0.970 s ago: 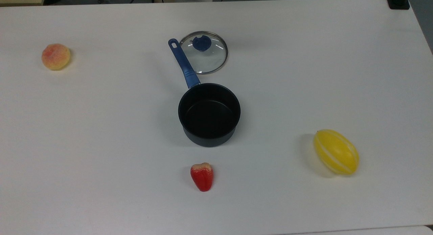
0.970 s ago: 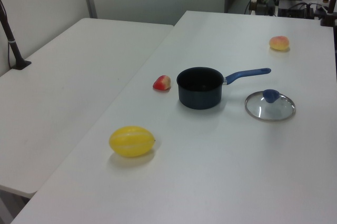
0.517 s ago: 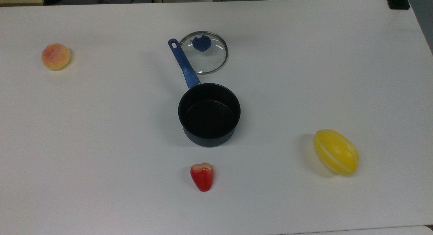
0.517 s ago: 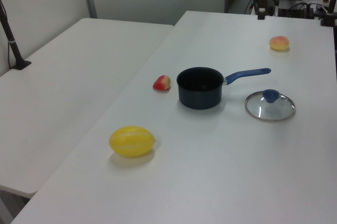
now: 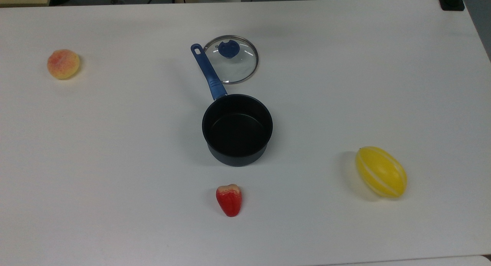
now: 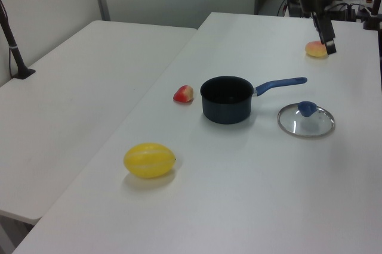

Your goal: Close lid

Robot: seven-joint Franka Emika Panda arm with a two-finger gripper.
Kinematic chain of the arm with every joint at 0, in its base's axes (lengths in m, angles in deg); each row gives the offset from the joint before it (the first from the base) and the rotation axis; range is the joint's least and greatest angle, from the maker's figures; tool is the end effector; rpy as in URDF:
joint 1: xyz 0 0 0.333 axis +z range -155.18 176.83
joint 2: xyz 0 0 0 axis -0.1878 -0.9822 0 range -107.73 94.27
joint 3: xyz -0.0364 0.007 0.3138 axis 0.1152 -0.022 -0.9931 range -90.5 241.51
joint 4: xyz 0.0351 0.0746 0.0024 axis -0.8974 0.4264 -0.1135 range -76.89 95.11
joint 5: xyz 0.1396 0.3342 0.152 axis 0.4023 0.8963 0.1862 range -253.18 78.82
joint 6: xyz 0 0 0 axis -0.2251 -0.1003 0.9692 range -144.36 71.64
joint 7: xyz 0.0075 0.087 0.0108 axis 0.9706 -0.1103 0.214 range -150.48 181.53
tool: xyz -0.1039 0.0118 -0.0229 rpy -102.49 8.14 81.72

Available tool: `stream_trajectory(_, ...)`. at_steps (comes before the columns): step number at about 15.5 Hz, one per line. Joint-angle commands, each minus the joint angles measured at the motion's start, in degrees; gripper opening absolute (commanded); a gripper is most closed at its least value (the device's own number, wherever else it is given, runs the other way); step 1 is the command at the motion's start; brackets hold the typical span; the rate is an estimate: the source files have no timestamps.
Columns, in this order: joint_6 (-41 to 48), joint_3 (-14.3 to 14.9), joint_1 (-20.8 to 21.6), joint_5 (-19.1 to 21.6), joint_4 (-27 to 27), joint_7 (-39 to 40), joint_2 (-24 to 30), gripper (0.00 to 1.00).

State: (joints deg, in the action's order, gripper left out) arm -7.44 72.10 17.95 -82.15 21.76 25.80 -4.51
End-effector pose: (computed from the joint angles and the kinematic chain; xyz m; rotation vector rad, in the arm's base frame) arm 0.4930 0.1032 0.5315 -2.9494 -0.5427 0.5926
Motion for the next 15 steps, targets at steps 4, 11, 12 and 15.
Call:
stream_trajectory(4, -15.0, -0.2, -0.2, -3.0, 17.3, -1.1, 5.7, 1.00)
stream_trajectory(11, -46.3, -3.6, -0.4, -7.2, 33.5, -11.1, 5.8, 1.00)
stream_trajectory(12, -49.3, -3.6, -0.4, -7.6, 34.6, -12.6, 5.7, 1.00)
stream_trajectory(15, -54.4, -3.6, -0.8, -7.8, 36.2, -13.0, 5.3, 1.00)
